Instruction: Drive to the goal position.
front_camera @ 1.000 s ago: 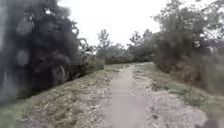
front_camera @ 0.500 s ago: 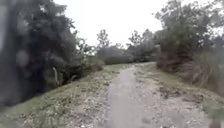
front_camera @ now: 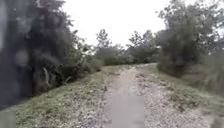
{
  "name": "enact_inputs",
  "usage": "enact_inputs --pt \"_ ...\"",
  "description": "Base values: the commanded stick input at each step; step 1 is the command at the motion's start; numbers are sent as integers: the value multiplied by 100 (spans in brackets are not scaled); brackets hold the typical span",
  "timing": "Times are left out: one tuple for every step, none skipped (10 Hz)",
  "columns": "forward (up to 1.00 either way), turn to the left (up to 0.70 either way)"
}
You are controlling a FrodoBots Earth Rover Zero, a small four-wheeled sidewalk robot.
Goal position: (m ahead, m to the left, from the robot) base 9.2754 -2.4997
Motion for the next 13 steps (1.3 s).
enact_inputs --pt "70 0" --pt "70 -15" --pt "70 -29" --pt "70 -32" --pt "70 -31" --pt "70 -6" --pt "70 0" --pt "70 0" --pt "70 0" --pt "70 0" --pt "70 0" --pt "70 0" --pt "70 0"
